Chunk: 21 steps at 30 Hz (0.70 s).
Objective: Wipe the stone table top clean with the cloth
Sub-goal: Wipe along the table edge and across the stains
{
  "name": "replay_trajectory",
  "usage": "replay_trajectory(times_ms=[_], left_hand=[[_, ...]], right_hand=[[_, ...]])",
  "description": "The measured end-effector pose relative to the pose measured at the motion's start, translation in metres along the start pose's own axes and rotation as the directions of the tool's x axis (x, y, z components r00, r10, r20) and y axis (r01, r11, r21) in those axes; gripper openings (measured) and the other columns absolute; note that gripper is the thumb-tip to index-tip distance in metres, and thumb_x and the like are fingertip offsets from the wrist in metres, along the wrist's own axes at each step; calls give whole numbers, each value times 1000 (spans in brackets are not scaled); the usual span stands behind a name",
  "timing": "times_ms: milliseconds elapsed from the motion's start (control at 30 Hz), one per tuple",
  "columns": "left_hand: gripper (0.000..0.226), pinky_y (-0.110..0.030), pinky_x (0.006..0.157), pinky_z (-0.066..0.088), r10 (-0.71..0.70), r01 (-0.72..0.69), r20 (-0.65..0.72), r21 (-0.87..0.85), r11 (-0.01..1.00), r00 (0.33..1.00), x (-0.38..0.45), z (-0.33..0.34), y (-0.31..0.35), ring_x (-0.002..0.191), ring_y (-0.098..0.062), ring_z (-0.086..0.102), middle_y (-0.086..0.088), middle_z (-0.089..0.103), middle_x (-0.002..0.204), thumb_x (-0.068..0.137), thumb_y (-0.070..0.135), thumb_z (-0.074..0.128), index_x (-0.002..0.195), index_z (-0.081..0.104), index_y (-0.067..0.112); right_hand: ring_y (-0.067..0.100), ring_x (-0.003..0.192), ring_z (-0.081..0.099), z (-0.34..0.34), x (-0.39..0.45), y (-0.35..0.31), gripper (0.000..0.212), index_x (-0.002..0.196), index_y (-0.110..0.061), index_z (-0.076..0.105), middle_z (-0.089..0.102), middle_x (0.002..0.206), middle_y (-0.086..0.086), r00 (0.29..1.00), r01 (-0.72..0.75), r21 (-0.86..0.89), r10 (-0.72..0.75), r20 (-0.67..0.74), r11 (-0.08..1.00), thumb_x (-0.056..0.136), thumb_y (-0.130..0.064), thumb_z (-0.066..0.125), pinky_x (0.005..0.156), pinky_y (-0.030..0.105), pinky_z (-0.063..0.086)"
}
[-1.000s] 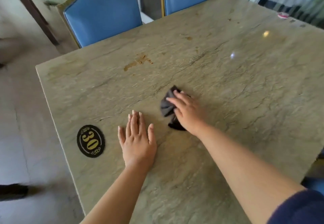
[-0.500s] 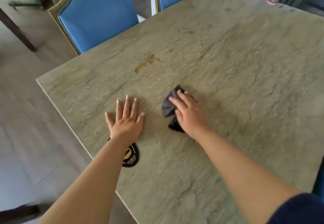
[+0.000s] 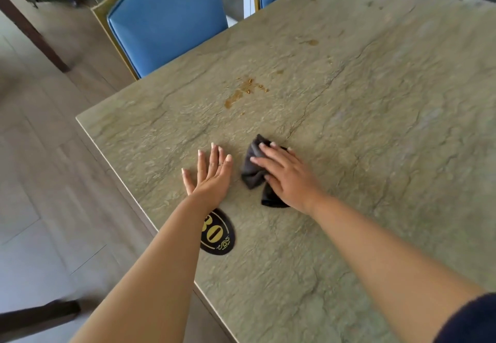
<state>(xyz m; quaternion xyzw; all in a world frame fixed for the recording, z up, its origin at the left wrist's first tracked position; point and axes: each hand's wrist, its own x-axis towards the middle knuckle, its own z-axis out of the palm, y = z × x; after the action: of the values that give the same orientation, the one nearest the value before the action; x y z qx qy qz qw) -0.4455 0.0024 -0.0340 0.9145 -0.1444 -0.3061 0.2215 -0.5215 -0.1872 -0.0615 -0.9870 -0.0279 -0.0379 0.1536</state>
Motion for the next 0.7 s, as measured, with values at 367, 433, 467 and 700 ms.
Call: replay_trajectory(times_ms=[367,433,467,700], left_hand=[[66,-51,110,-26,25,-11,-73,188,982,997,3,8,0,135,-9,-39,16,-34,152,97,36,20,150,-19,30],[69,-52,110,-26,42,-26,-80,192,981,996,3,9,-2,136,-11,-39,16,-34,152,94,36,22,150,-19,30],[70,-53,110,-26,53,-35,-89,194,980,995,2,10,-3,136,-11,-38,16,-33,152,94,36,22,150,-18,30],[68,-52,117,-13,336,-274,-334,221,936,880,-2,12,8,146,-18,-22,3,-15,161,97,38,32,154,-2,24]], right_hand=[[17,147,6,2,17,-43,51,149,-23,30,16,159,1,956,-270,370,293,-8,889,99,-19,41,120,39,7],[20,144,23,2,2,-43,47,141,-17,44,33,153,5,878,-337,447,448,-169,828,95,-13,42,117,42,21],[22,141,29,4,-4,-45,46,138,-15,48,39,149,7,800,-426,414,549,-242,804,92,-13,42,115,46,24],[15,148,1,21,-19,-72,53,151,-17,20,12,160,0,620,-749,83,739,-265,658,99,-21,27,120,39,1]])
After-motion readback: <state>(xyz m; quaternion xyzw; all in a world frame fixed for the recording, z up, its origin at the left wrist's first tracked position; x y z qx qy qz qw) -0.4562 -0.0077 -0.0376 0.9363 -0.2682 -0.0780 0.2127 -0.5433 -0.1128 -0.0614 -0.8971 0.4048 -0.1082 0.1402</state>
